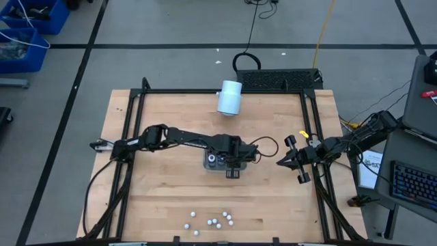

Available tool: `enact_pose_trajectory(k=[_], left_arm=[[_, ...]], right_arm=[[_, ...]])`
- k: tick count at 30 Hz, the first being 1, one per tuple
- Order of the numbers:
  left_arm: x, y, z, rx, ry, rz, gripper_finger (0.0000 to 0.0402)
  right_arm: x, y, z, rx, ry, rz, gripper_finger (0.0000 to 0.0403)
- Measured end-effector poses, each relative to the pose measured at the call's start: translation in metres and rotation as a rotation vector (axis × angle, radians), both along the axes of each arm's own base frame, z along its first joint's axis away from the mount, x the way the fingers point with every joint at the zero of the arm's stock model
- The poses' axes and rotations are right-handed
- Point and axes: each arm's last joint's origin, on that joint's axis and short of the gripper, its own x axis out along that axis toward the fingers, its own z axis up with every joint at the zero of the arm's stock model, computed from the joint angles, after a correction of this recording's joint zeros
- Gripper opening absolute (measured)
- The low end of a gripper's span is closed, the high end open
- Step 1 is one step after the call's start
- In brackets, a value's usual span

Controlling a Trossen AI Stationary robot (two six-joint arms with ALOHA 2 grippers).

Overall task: Pick & Place food coloring
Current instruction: Put the small red food coloring bottle into the gray bin

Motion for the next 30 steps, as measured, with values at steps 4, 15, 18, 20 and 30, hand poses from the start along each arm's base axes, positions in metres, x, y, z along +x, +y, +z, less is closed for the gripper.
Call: enact_pose_trajectory(k=[4, 15, 18, 20, 30], left_arm=[[0.0004, 0.0000, 0.0001, 0.000, -0.005, 0.000, 0.0085], [0.0028, -0.0011, 0.0009, -0.034, -0.026, -0.036, 0.0085], [0.0028, 0.0005, 0.0009, -0.034, -0.025, -0.033, 0.0085], [0.0029, 0.0013, 0.0009, -0.035, -0.026, -0.030, 0.0085], [0.0029, 0.0018, 0.0009, -0.042, -0.027, -0.008, 0.0086]], right_arm=[[0.0000, 0.0000, 0.0000, 0.000, 0.000, 0.000, 0.0000], [0.0000, 0.0000, 0.0001, 0.000, -0.001, 0.000, 0.0000], [0.0000, 0.0000, 0.0001, 0.000, -0.001, 0.000, 0.0000], [0.0000, 0.0000, 0.0001, -0.001, -0.001, 0.000, 0.0000], [-0.0001, 0.0000, 0.0004, -0.001, -0.005, 0.000, 0.0000]])
